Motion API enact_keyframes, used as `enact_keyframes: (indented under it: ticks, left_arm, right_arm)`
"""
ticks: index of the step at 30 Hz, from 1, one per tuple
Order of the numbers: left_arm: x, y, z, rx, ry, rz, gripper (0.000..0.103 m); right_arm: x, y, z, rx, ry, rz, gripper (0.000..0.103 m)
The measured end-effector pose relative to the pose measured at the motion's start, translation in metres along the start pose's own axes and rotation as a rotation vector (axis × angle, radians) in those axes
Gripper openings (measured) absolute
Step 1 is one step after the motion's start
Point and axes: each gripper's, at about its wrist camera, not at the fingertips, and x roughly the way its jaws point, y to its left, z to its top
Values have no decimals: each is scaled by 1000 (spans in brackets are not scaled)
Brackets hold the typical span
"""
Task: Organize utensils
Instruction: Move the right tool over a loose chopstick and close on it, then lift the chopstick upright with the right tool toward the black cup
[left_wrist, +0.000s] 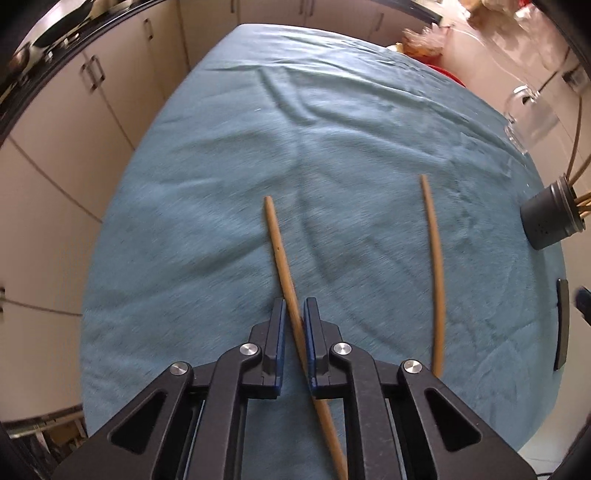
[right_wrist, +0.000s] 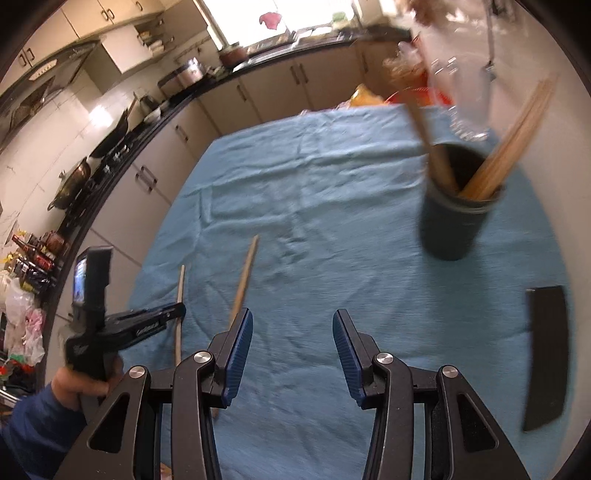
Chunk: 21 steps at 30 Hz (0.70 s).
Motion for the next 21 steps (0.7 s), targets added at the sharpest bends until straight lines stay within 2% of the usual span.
enact_keyframes:
  ticks: [6, 9, 12, 15, 17, 20, 21]
  left_arm:
    - [-5, 17, -11, -16, 6, -13, 9]
    - [-6, 22, -13, -19, 12, -29, 9]
    - [-6, 24, -14, -10, 14, -33, 9]
    - [-6, 22, -12, -3, 14, -34, 9]
    - [-5, 22, -11, 0, 15, -33, 9]
    - [-4, 22, -8, -4, 12, -40, 8]
    - [-3, 23, -7, -7, 11, -44, 7]
  right_arm:
    - [81, 32, 19, 28, 145, 72, 49]
    - [113, 43, 26, 18, 193, 46, 48]
    - [137, 55, 34, -2, 233, 20, 42]
    - [154, 61, 38, -15, 270, -10, 29]
    - [165, 64, 38, -25, 303, -34, 27]
    - [169, 75, 41, -75, 301, -83, 9]
    - [170, 75, 42, -74, 305, -78, 8]
